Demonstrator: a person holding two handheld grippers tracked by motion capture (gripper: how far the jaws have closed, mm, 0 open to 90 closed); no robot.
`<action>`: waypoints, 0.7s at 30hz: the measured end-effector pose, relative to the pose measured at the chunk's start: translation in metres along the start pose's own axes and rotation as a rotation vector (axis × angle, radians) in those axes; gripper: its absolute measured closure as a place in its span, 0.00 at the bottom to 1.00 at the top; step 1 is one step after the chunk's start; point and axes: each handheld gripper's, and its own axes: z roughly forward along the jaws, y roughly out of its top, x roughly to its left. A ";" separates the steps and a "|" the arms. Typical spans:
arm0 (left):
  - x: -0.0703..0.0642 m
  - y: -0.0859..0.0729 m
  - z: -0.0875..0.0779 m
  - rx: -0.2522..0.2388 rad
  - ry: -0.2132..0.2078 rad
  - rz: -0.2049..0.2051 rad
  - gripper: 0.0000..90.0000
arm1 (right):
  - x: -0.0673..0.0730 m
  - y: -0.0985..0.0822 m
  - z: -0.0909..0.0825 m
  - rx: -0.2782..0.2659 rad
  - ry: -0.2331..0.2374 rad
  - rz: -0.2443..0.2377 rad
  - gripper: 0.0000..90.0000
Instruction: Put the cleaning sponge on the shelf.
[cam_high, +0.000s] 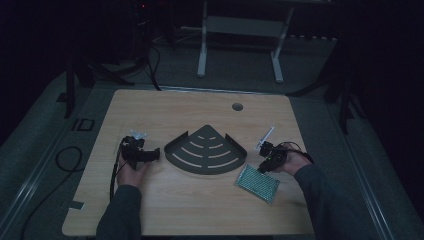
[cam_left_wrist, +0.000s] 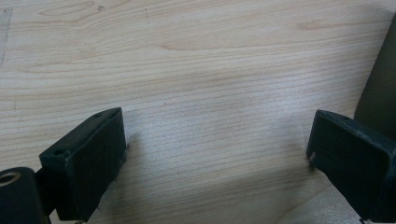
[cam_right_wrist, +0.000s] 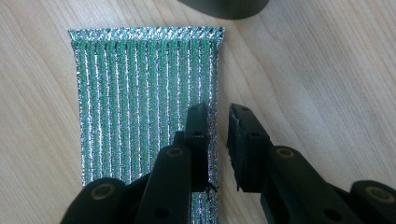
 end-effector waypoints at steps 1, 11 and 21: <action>0.000 0.000 0.000 0.000 0.000 0.000 0.05 | 0.000 0.000 0.000 0.001 0.001 0.000 0.86; 0.000 0.000 0.000 0.000 0.000 0.000 0.05 | 0.000 0.000 0.005 0.013 0.019 0.001 0.86; 0.000 0.000 0.000 0.000 0.000 0.000 0.06 | -0.004 0.000 0.010 0.023 0.044 0.018 0.87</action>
